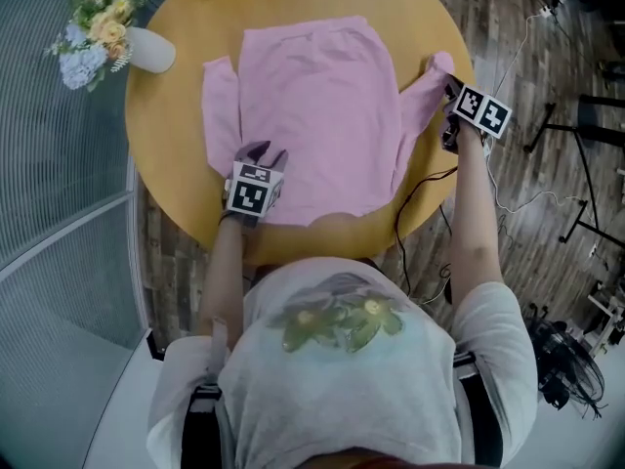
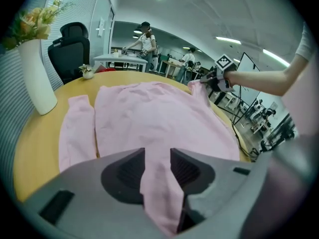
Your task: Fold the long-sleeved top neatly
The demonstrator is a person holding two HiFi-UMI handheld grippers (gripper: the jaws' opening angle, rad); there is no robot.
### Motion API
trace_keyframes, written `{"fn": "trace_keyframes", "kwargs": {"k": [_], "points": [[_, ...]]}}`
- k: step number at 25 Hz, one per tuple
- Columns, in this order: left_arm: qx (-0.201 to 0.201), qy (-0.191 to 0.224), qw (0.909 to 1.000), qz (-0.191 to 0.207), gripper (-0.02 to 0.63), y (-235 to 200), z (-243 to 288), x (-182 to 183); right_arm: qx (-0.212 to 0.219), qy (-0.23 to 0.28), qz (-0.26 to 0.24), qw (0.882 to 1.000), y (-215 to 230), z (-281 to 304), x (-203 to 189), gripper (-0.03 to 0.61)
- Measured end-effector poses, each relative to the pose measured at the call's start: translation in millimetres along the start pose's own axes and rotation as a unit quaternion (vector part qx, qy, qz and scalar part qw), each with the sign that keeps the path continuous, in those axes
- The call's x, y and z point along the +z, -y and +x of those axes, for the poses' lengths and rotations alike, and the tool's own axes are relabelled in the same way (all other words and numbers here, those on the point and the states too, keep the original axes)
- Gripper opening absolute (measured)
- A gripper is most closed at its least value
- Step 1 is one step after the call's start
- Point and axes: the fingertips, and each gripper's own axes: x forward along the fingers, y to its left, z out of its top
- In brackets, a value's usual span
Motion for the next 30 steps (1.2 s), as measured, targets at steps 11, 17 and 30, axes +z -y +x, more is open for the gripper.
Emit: {"fn": "trace_keyframes", "kwargs": {"k": [11, 17, 30], "points": [[0.018, 0.023, 0.9996, 0.003, 0.158, 5.8, -28.1, -2.2, -0.179, 0.136, 0.089, 0.970, 99.5, -157.5, -14.3, 0.028], [0.023, 0.041, 0.9988, 0.012, 0.158, 15.4, -40.3, 1.8, -0.205, 0.142, 0.024, 0.968, 59.2, -181.5, -23.4, 0.028], [0.043, 0.044, 0.9981, 0.010, 0.158, 27.3, -67.9, -28.2, 0.192, -0.114, -0.210, 0.952, -293.8, -111.5, -266.2, 0.158]]}}
